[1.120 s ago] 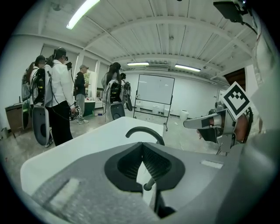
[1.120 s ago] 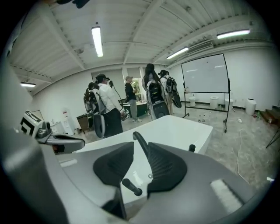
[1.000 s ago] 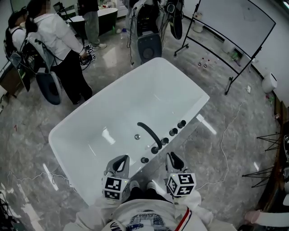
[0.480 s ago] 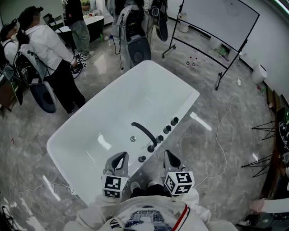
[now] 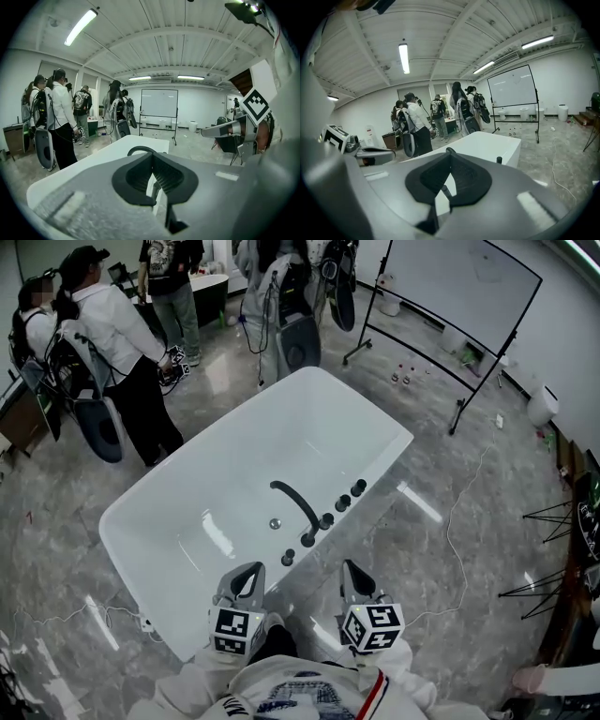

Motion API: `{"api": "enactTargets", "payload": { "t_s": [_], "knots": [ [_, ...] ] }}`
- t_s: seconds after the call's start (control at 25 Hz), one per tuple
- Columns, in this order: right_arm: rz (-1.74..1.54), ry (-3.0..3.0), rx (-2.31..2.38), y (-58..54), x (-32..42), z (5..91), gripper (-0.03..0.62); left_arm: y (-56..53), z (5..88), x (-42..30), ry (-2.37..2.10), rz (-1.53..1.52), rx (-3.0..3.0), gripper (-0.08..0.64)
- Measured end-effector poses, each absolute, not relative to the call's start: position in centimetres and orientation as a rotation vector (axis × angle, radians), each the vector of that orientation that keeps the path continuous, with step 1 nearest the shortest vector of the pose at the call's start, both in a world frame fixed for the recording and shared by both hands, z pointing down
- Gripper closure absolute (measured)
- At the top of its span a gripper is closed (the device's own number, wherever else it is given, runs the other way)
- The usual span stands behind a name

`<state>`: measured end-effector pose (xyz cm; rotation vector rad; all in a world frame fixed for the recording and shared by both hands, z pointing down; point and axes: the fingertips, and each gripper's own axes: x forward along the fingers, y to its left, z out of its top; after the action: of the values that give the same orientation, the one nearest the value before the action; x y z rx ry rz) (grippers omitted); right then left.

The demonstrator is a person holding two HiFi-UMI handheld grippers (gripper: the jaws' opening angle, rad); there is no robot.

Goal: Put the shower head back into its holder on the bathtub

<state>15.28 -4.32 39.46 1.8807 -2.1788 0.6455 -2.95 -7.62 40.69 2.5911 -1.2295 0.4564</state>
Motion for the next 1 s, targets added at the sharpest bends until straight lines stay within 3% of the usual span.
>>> {"api": "enactTargets", "payload": {
  "t_s": [1.0],
  "knots": [
    [0.459, -2.424, 1.731, 14.7, 19.0, 34.5, 0.588, 12.7, 34.7, 2.7, -1.478, 0.423, 2.563, 0.561]
  ]
}}
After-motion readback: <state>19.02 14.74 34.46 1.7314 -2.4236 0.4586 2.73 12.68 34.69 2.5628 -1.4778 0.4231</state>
